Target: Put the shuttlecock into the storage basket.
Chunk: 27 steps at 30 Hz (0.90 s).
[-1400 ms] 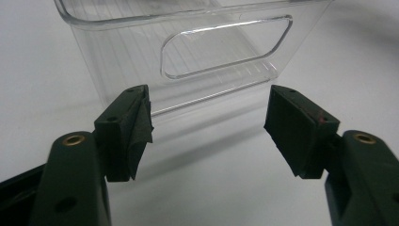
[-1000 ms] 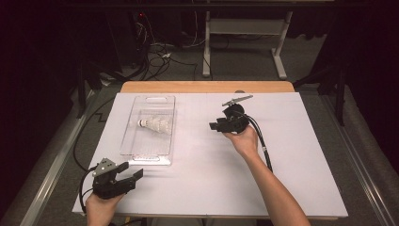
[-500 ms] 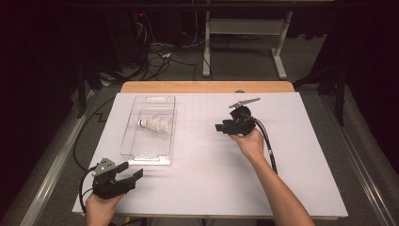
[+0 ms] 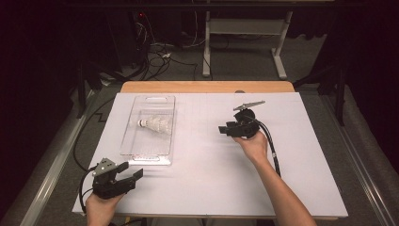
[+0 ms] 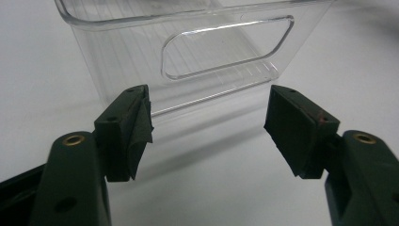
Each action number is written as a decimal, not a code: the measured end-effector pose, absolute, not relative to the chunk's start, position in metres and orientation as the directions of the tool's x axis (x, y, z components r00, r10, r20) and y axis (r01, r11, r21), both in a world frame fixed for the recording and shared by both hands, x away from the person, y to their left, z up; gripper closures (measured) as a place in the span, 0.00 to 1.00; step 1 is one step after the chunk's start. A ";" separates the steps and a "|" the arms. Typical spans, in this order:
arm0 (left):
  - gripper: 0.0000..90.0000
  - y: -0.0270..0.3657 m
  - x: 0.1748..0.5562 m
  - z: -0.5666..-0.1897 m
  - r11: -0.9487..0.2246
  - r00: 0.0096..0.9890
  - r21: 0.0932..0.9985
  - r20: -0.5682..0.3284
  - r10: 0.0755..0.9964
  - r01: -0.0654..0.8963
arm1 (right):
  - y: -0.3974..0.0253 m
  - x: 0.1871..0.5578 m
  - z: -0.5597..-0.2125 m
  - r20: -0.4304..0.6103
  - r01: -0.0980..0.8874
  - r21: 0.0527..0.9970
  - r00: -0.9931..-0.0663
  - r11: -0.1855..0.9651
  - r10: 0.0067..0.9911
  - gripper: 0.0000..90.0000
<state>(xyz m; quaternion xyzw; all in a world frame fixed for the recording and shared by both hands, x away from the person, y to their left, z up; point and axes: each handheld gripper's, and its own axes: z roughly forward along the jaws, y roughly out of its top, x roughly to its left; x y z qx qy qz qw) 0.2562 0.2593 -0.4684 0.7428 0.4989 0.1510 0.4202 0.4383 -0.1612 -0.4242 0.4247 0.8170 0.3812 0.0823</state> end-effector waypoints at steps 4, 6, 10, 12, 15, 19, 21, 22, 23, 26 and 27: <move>0.37 0.260 0.257 -0.469 -0.149 0.457 0.774 -0.197 0.867 0.615 | -0.165 0.437 -0.426 0.188 0.629 0.696 -0.624 0.345 0.758 0.61; 0.37 0.260 0.257 -0.469 -0.153 0.459 0.774 -0.193 0.867 0.615 | -0.167 0.435 -0.426 0.191 0.632 0.696 -0.620 0.340 0.761 0.61; 0.37 0.259 0.257 -0.469 -0.156 0.460 0.773 -0.190 0.868 0.614 | -0.172 0.433 -0.427 0.194 0.633 0.699 -0.616 0.332 0.763 0.60; 0.37 0.259 0.257 -0.469 -0.155 0.457 0.773 -0.190 0.869 0.616 | -0.175 0.431 -0.428 0.196 0.633 0.701 -0.613 0.328 0.765 0.60; 0.37 0.259 0.257 -0.469 -0.154 0.455 0.772 -0.190 0.870 0.617 | -0.179 0.429 -0.427 0.196 0.629 0.707 -0.613 0.323 0.766 0.60; 0.37 0.259 0.257 -0.469 -0.147 0.454 0.772 -0.198 0.869 0.619 | -0.184 0.425 -0.427 0.194 0.627 0.712 -0.609 0.317 0.769 0.59; 0.37 0.259 0.257 -0.469 -0.148 0.453 0.772 -0.196 0.870 0.618 | -0.187 0.424 -0.427 0.194 0.627 0.713 -0.607 0.314 0.770 0.59; 0.37 0.259 0.257 -0.469 -0.149 0.454 0.771 -0.196 0.869 0.619 | -0.188 0.423 -0.427 0.195 0.628 0.713 -0.605 0.312 0.772 0.59; 0.37 0.259 0.257 -0.469 -0.152 0.454 0.771 -0.192 0.870 0.618 | -0.189 0.422 -0.426 0.193 0.625 0.715 -0.607 0.313 0.771 0.59; 0.37 0.259 0.257 -0.469 -0.153 0.454 0.771 -0.191 0.870 0.618 | -0.191 0.419 -0.426 0.191 0.622 0.717 -0.609 0.314 0.770 0.59; 0.37 0.259 0.257 -0.469 -0.150 0.451 0.771 -0.193 0.871 0.618 | -0.192 0.418 -0.426 0.190 0.622 0.717 -0.609 0.315 0.770 0.59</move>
